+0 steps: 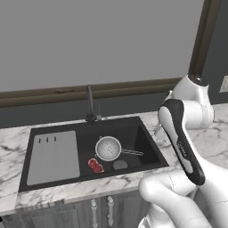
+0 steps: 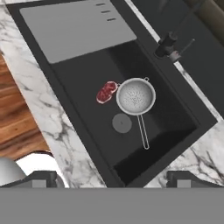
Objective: Pick the strainer and strainer and place them in the sink. Then turn on the water.
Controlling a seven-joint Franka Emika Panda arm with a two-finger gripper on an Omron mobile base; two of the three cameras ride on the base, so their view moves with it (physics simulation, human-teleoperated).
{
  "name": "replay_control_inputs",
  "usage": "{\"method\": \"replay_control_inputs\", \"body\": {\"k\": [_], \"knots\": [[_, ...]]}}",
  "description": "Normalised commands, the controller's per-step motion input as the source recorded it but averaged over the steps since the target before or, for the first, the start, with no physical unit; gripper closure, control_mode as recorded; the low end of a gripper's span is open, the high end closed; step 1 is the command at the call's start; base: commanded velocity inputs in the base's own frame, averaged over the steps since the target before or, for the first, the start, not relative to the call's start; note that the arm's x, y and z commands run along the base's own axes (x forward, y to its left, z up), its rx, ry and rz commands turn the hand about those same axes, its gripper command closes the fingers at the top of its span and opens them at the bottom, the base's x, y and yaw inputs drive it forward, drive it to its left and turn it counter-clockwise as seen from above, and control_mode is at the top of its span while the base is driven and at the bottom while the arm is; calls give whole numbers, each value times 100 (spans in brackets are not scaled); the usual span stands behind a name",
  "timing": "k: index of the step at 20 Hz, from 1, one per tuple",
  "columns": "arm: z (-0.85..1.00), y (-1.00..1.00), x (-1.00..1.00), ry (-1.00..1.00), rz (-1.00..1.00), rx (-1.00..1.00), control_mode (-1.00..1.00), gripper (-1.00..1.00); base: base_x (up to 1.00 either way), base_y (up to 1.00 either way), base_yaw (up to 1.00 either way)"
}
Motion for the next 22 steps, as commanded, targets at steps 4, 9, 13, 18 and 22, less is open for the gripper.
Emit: {"method": "replay_control_inputs", "body": {"k": [4, 9, 13, 18, 22], "knots": [[49, 0, -31, 1, -36, 0, -100, -100, 0, 0, 0], [14, -9, -30, 0, -31, 0, -100, -100, 0, 0, 0], [6, -27, -63, -2, -24, 0, -100, -100, 0, 0, 0], [5, -32, -71, -11, -16, 0, -100, -100, 0, 0, 0], [9, -17, -67, -20, -6, 0, -100, -100, 0, 0, 0]]}}
